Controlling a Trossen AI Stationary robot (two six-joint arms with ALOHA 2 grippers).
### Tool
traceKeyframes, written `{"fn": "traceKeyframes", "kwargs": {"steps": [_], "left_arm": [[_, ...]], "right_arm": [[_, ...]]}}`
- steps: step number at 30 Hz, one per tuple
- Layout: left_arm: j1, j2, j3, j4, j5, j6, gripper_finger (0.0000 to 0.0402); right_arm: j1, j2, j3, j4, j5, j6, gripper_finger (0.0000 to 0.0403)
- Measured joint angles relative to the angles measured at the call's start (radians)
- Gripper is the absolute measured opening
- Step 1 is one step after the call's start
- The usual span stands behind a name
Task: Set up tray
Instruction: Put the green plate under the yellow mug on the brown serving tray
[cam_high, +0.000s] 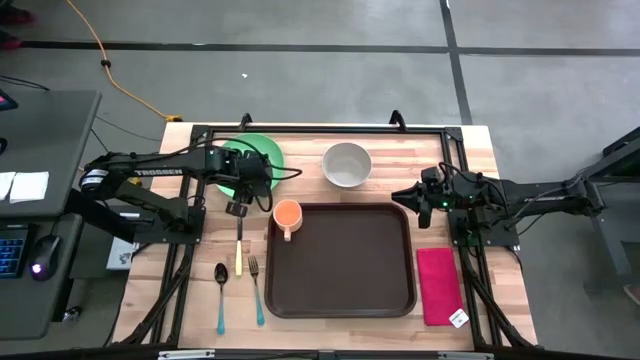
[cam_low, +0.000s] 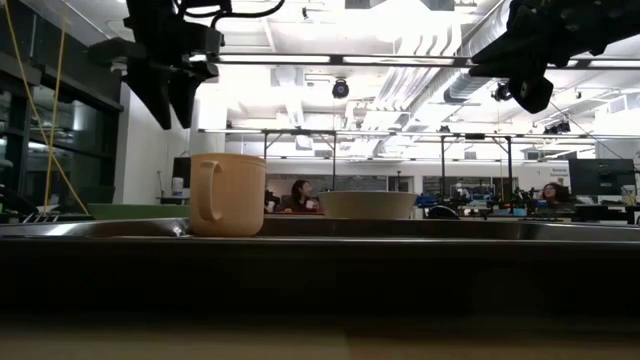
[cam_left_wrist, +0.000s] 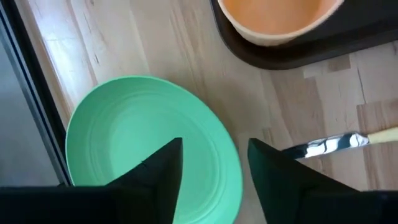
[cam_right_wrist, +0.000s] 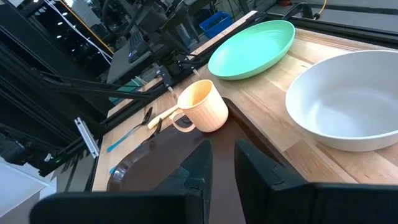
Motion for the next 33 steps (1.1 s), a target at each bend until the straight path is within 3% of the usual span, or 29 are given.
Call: {"fn": "traceKeyframes", "kwargs": {"steps": [6,13,33], "left_arm": [[0.13,0.007,-0.003,0.048,0.078,-0.042,0.0235],[0.275,0.007,-0.091,0.084,0.207,-0.004,0.0239],[0.279,0.009,-0.28,0.257,0.339,-0.04,0.0239]], "right_arm": [[0.0,0.0,0.0,0.0,-0.003,-0.001,0.0047],[0.0,0.0,0.0,-0.001,-0.025,-0.001,0.0044],[0.0,0.0,0.0,-0.001,-0.025,0.001,0.0041]]}}
